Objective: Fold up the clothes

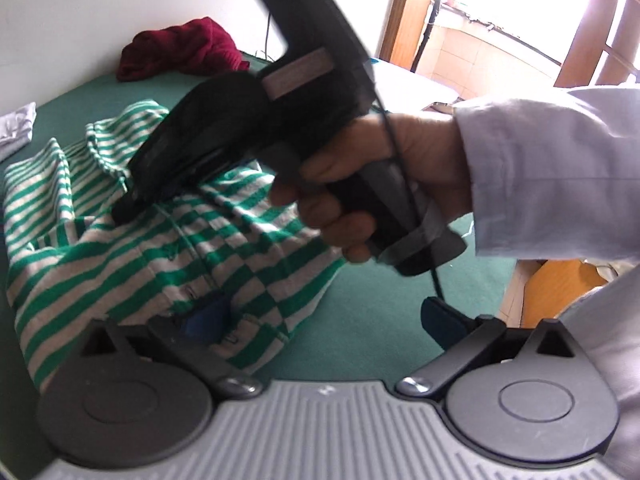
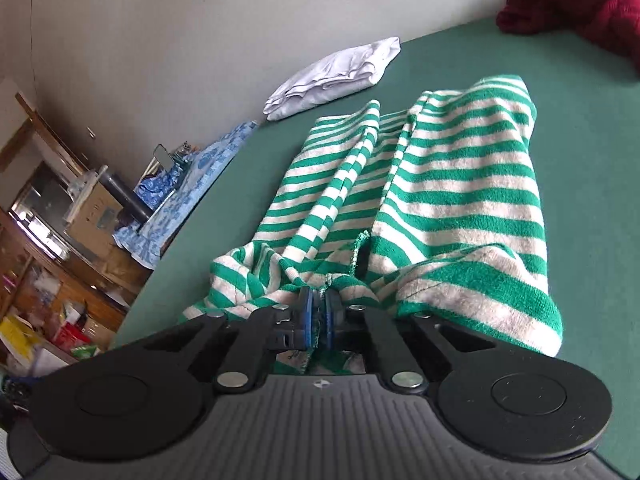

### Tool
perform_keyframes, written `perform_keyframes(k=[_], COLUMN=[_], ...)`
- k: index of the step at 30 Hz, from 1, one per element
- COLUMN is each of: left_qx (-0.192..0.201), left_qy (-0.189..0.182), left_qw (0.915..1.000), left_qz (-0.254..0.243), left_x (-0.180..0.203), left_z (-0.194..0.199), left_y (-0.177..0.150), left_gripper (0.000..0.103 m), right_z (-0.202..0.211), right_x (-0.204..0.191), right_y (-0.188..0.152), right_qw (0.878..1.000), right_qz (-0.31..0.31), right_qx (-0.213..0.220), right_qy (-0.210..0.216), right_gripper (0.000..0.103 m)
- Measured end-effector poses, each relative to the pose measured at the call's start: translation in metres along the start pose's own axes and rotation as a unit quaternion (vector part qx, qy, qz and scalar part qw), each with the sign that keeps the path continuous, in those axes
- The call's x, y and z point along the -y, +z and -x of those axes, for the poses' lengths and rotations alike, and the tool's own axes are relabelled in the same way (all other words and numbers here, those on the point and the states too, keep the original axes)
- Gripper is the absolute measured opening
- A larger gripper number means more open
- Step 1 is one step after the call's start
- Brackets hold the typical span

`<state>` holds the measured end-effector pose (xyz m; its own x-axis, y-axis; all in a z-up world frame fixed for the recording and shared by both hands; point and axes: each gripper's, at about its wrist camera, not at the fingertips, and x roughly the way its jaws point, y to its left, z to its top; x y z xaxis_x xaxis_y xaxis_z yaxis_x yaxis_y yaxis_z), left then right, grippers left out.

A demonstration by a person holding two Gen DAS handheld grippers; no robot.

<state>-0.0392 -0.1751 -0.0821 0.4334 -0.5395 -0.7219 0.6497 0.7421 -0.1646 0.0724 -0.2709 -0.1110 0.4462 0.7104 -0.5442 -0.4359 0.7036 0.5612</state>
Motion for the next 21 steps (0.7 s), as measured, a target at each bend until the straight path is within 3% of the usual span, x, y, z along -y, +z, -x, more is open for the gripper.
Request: perform_keyframes(k=[3, 5, 10, 14, 17, 20, 21], left_qx=[0.025, 0.034, 0.008, 0.011, 0.004, -0.005, -0.007], left_qy=[0.01, 0.036, 0.092, 0.083, 0.073, 0.076, 0.077], left_qw=[0.999, 0.9965, 0.9842, 0.9764, 0.9772, 0.9806, 0.9818], left_qz=[0.036, 0.068, 0.152, 0.199, 0.199, 0.18, 0.174], left_x=[-0.015, -0.033, -0.08, -0.097, -0.094, -0.086, -0.084], left_z=[0.031, 0.051, 0.067, 0.057, 0.044, 0.038, 0.039], left_y=[-0.005, -0.019, -0.05, -0.058, -0.058, -0.061, -0.062], left_gripper=[0.099, 0.101, 0.101, 0.096, 0.086, 0.09, 0.092], right_z=[0.044, 0.078, 0.112, 0.091, 0.062, 0.041, 0.038], right_x=[0.01, 0.023, 0.046, 0.049, 0.041, 0.032, 0.041], right_y=[-0.003, -0.01, -0.029, -0.028, -0.019, -0.016, -0.016], right_qw=[0.998, 0.994, 0.987, 0.986, 0.991, 0.995, 0.995], right_qz=[-0.036, -0.062, -0.103, -0.097, -0.078, -0.044, -0.062], right_qx=[0.051, 0.087, 0.098, 0.1, 0.077, 0.06, 0.061], right_qy=[0.013, -0.021, -0.08, -0.095, -0.077, -0.065, -0.054], right_gripper=[0.018, 0.043, 0.04, 0.039, 0.027, 0.031, 0.032])
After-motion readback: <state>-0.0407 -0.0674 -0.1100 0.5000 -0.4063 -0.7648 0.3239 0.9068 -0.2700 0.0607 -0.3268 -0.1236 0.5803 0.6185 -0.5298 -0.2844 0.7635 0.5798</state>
